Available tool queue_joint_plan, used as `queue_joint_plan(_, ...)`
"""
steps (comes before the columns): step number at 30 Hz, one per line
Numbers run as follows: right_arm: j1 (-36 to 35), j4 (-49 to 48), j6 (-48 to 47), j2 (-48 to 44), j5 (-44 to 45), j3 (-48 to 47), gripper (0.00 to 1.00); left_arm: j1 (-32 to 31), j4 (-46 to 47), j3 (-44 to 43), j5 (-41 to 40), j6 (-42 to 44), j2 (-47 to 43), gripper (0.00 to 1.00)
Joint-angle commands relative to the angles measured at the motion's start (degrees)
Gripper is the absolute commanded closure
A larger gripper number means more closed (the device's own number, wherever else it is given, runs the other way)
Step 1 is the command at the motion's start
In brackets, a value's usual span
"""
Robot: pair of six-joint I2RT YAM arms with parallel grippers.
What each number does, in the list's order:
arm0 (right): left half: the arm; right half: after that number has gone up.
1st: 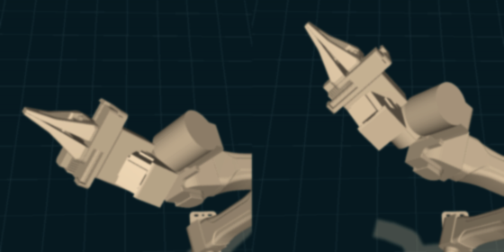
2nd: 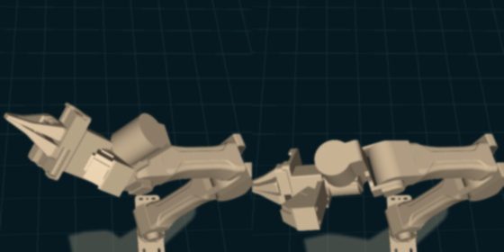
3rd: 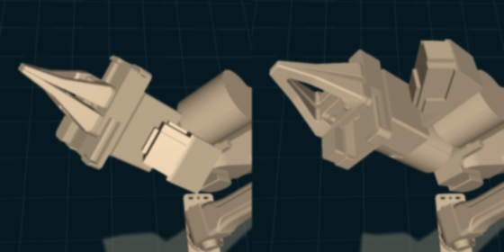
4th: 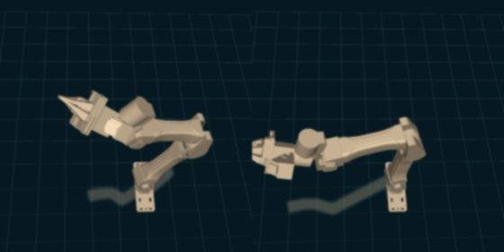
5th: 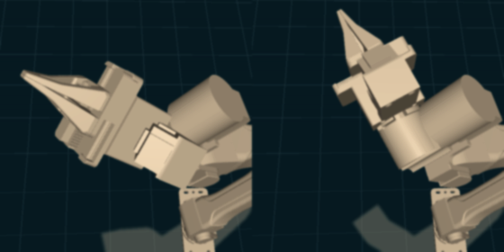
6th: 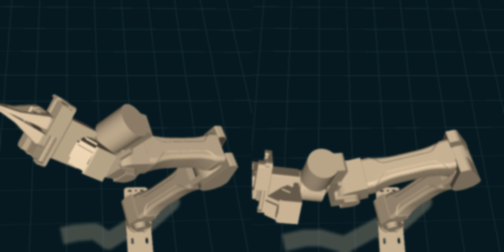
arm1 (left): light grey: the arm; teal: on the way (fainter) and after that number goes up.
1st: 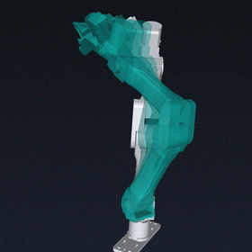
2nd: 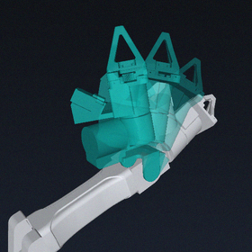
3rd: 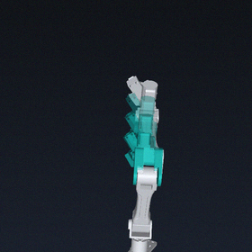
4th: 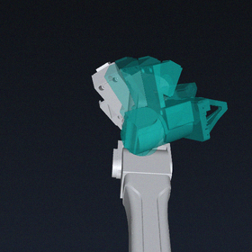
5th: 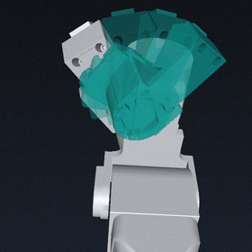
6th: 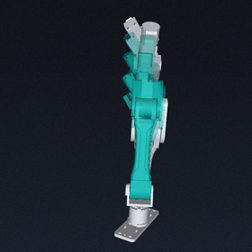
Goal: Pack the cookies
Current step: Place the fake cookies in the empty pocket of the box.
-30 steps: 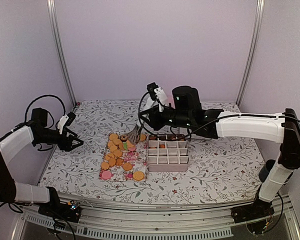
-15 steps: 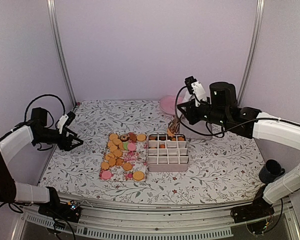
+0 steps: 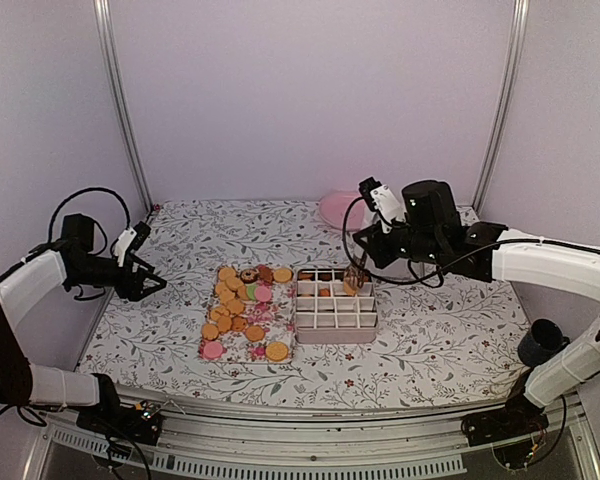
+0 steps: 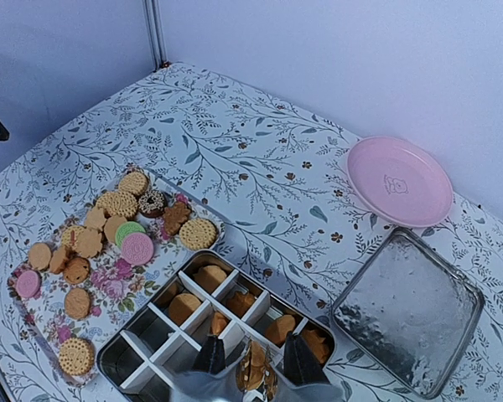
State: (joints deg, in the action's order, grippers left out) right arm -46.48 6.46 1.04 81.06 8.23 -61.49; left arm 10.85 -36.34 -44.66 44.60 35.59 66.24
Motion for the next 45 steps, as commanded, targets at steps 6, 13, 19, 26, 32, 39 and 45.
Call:
queue_joint_plan(6,-0.03,-2.05,-0.12,1.85,-1.97,-0.74,0.96,0.66,-0.66,-1.57,1.36,0.66,-0.20,0.28)
queue_joint_plan(13,-0.07,-2.75,-0.01,2.06,-2.63,-1.38,0.89,0.60,-0.66,-1.96,1.43,0.53,0.11,0.28)
queue_joint_plan(19,-0.06,-2.78,-0.42,2.29,-2.79,-2.49,0.88,0.64,-0.66,-2.05,1.52,0.44,0.32,0.28)
queue_joint_plan(26,-0.02,-2.42,-0.42,2.61,-4.35,-2.66,0.77,0.61,-0.66,-1.72,1.20,0.68,-0.03,0.28)
queue_joint_plan(32,-0.05,-2.19,-2.41,2.03,-4.08,-3.30,0.72,0.66,-0.75,-1.83,1.27,0.70,0.03,0.28)
queue_joint_plan(39,-0.02,-1.19,-3.55,1.93,-3.15,-4.86,0.69,0.65,-0.82,-1.65,1.20,0.64,-0.06,0.28)
queue_joint_plan(45,-0.93,-2.21,-3.57,1.47,-3.95,-7.36,0.69,0.74,-0.84,-1.81,1.19,0.32,0.32,0.28)
